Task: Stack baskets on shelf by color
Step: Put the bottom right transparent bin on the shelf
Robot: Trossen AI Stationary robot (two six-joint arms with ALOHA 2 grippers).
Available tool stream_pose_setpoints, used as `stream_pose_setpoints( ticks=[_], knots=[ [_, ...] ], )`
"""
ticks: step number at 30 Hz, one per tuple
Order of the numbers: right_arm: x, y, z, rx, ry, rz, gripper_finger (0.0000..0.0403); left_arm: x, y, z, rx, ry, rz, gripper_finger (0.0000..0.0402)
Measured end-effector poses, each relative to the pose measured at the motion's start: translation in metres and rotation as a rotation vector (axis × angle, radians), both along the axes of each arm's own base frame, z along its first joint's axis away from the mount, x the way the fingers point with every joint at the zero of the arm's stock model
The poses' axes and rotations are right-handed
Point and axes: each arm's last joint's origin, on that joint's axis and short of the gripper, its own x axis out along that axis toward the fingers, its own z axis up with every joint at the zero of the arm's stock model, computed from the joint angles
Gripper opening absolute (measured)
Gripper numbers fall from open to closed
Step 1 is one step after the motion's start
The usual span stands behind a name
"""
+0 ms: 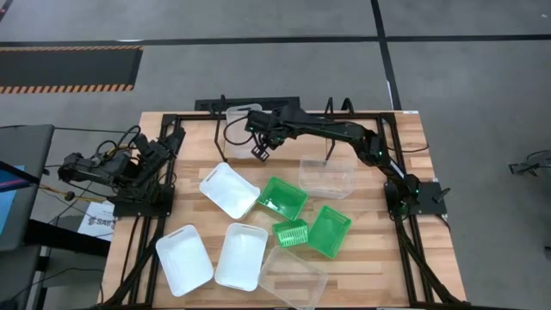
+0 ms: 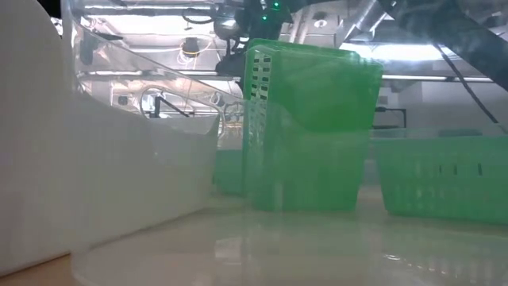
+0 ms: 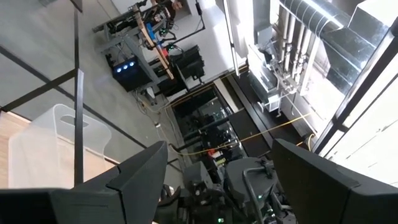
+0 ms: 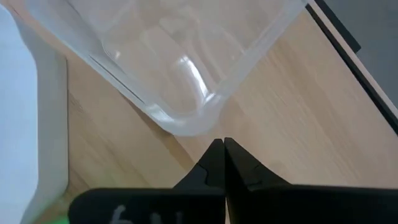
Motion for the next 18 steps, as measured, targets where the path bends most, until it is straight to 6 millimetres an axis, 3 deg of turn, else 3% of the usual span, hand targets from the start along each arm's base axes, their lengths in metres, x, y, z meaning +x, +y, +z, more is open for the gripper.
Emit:
stream_pose_setpoints(
  ticks=[18],
  knots=[
    [0.0023, -0.0046, -0.0052, -0.014, -0.018, -0.011, 0.0012, 0.0002, -0.0002, 0.0000, -0.005, -0.009, -0.009, 0.0279]
  ],
)
